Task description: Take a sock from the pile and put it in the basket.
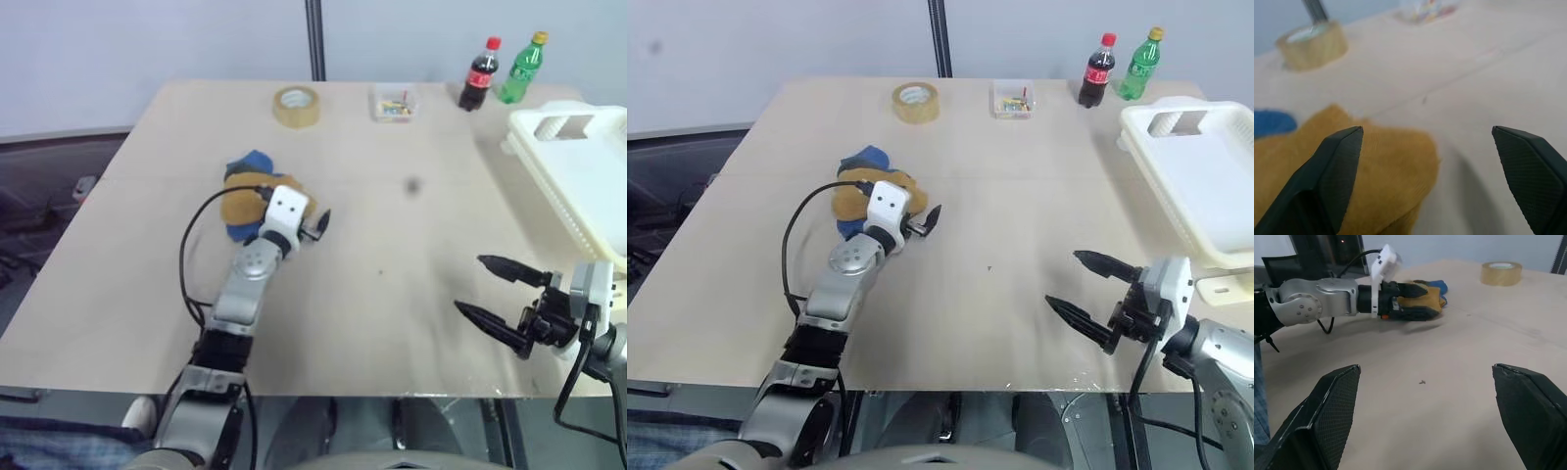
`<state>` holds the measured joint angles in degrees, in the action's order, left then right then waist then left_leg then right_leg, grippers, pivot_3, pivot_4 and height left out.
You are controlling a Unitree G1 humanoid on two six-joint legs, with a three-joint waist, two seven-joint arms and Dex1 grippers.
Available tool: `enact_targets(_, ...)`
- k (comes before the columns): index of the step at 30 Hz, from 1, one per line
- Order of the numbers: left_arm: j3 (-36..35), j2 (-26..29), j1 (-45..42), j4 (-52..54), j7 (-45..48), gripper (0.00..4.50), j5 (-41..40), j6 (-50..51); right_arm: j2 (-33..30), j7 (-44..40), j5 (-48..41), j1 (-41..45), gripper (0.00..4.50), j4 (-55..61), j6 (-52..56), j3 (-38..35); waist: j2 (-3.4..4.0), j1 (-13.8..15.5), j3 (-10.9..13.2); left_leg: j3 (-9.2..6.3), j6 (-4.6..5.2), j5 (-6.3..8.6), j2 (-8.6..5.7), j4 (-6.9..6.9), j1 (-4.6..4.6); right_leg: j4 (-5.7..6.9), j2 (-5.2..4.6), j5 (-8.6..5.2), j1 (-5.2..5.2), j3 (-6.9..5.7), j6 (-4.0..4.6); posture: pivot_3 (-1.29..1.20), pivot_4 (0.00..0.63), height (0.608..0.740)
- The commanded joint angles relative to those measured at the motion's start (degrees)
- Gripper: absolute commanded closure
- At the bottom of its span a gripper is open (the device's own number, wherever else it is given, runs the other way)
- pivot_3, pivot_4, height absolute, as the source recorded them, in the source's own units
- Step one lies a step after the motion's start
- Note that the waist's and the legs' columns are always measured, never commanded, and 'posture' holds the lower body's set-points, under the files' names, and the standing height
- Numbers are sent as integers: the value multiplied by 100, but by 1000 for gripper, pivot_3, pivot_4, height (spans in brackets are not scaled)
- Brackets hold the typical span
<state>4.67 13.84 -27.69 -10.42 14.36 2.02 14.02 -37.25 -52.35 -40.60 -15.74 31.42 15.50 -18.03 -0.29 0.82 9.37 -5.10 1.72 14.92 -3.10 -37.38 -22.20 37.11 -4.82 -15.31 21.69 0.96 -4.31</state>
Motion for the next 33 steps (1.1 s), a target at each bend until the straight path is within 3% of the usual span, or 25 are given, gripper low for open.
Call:
enact_targets(1,79,-45,-327,-227,-246,0,281,18,39,98,9,-37,40,232,-103,-126,-1,0,0,-1,0,0,-1,-1,0,3,0,0,0,-1,0,0,150,740)
enact_targets(4,140,-32,-400,-275,-344,0,458,-53,57,151,25,-67,40,259,-117,-132,-1,-3,0,-1,-2,-1,-1,-2,0,6,0,0,0,0,0,0,150,740)
enact_targets(7,158,5,-382,-218,-433,837,609,-80,74,183,61,-110,0,259,-146,-135,-1,-2,1,-1,-19,-11,-1,-2,0,6,0,0,1,1,0,0,150,740)
enact_targets(8,146,11,-369,-204,-458,1359,633,-64,79,189,75,-129,0,258,-160,-132,-1,-2,1,-1,-19,-11,-1,-2,0,6,0,0,1,1,0,0,150,740)
enact_targets(9,127,20,-349,-195,-468,2164,643,-29,87,196,91,-147,0,258,-176,-128,-1,-1,1,-1,-19,-11,-1,-2,0,6,-1,0,1,1,0,0,150,740)
enact_targets(11,107,36,-310,-193,-502,2755,673,-17,99,206,119,-163,0,252,-203,-115,-1,-1,1,-1,-19,-11,-1,-3,1,10,-2,0,1,1,0,0,150,740)
enact_targets(15,47,49,-221,-160,-700,4439,747,-103,139,203,232,-95,0,146,-252,-50,-1,-6,1,0,-19,-11,-1,-3,3,16,-1,0,2,2,0,0,150,740)
enact_targets(23,32,-193,-72,493,-569,4439,545,154,191,190,302,-64,0,113,-256,5,-1,-1,1,0,-19,-11,-1,-7,4,25,-2,0,2,2,0,0,150,740)
enact_targets(30,611,-524,687,2406,248,4439,-56,1855,253,229,316,-178,0,210,-249,-23,-1,-3,0,2,-20,-11,-2,-7,4,27,-4,-1,2,6,0,0,150,740)
enact_targets(33,746,-890,806,2741,373,4439,-483,2621,289,262,316,-236,0,252,-249,-18,-1,5,1,1,-7,-4,-1,-8,6,33,-5,-1,1,6,0,0,150,740)
